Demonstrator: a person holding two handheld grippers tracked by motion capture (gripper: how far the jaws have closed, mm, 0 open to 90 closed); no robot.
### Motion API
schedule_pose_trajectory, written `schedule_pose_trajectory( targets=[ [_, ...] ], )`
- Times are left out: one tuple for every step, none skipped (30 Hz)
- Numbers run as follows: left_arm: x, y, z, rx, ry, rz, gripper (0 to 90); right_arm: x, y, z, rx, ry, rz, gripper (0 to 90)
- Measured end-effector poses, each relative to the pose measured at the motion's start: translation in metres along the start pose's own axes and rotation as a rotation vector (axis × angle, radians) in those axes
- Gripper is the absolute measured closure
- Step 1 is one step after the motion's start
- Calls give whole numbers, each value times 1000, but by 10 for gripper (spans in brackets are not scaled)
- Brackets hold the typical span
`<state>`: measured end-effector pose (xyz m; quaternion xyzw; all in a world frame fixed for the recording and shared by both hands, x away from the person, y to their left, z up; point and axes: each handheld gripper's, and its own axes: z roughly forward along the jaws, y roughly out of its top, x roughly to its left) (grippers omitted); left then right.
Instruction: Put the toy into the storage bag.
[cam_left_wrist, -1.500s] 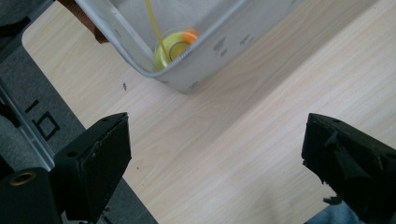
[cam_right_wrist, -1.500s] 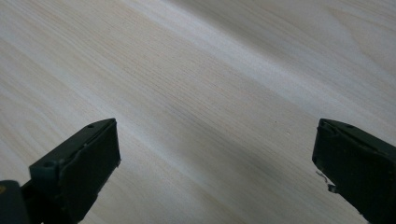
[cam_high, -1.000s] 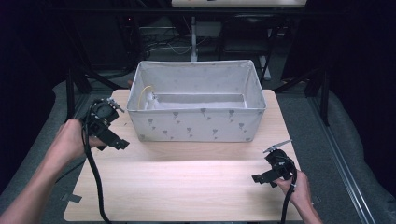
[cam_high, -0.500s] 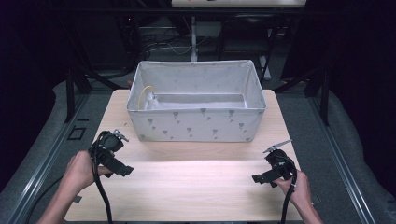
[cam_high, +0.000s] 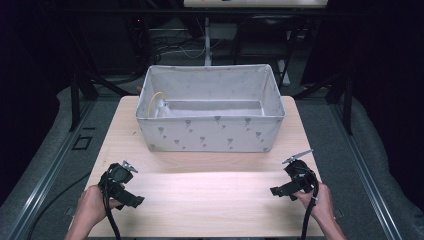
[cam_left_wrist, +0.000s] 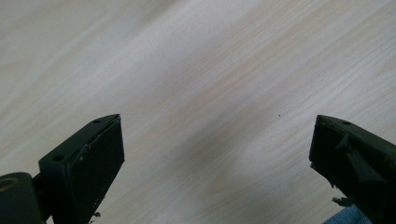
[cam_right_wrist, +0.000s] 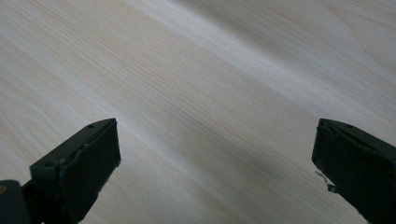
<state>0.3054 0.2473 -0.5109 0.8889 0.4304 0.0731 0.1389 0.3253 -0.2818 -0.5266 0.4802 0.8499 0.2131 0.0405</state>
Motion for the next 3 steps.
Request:
schedule_pose_trajectory(
  targets=[
    [1, -1, 3, 7, -2, 2, 34, 0, 0, 0, -3, 0, 0, 9],
    [2, -2, 6, 13, -12, -2, 34, -1, 0, 0, -6, 3, 3, 9],
    [2, -3, 8, 20, -19, -6, 34, -1, 0, 0, -7, 3, 4, 9]
  ],
)
